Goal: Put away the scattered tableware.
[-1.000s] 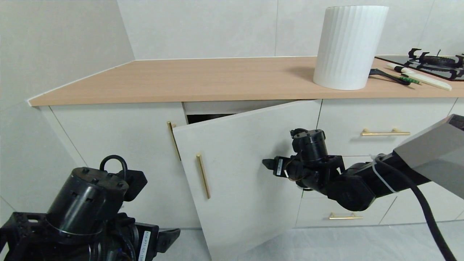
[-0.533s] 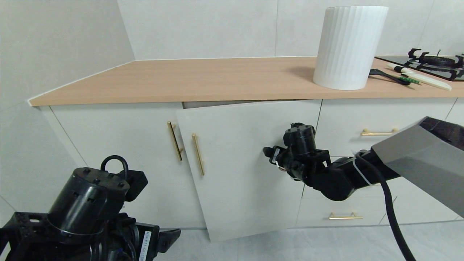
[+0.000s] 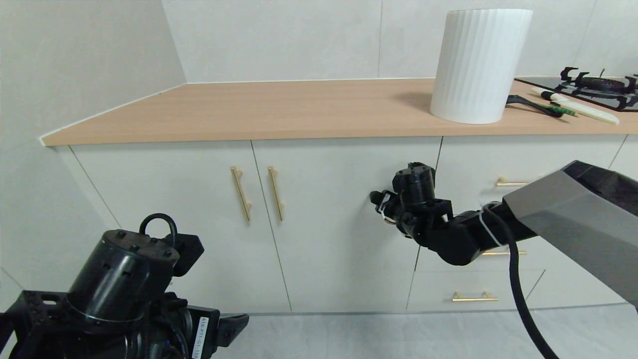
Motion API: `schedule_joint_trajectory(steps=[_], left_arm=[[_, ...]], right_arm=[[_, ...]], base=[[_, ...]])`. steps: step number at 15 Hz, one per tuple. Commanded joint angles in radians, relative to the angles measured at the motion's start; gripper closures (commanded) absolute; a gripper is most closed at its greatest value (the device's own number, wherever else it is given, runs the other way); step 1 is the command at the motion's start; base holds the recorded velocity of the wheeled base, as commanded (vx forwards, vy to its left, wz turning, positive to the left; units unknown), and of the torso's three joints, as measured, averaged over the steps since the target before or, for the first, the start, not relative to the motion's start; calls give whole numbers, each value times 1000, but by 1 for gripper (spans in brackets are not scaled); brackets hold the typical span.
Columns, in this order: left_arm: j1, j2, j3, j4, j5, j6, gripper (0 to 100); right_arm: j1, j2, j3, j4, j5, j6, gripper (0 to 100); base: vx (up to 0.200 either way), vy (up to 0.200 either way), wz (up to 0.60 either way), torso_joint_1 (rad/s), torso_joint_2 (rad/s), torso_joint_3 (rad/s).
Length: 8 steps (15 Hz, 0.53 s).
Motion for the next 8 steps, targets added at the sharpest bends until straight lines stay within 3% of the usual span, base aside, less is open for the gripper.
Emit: schedule_joint_trajectory(steps=[1,4,6,7,8], left_arm=[[0,0,1,0,1,-1,0],[0,-1,0,-3,1,-1,0],[0,-9,-2,-4,1,-3,0],[0,-9,-2,-4,1,-3,0],[1,-28,-7,-4,2,-4,0]], right_arm=[[-7,-3,-4,-11,-6,2,0],[-3,-103,82,4,43,-3,0],[-1,-276,262,49,242,-26,0],[-1,-276,262,49,242,-26,0],[-6,-448,394,124,469,-104,0]], base=[[0,0,0,0,0,0],[0,0,0,0,0,0],[0,0,0,0,0,0],[0,0,0,0,0,0],[0,0,0,0,0,0]])
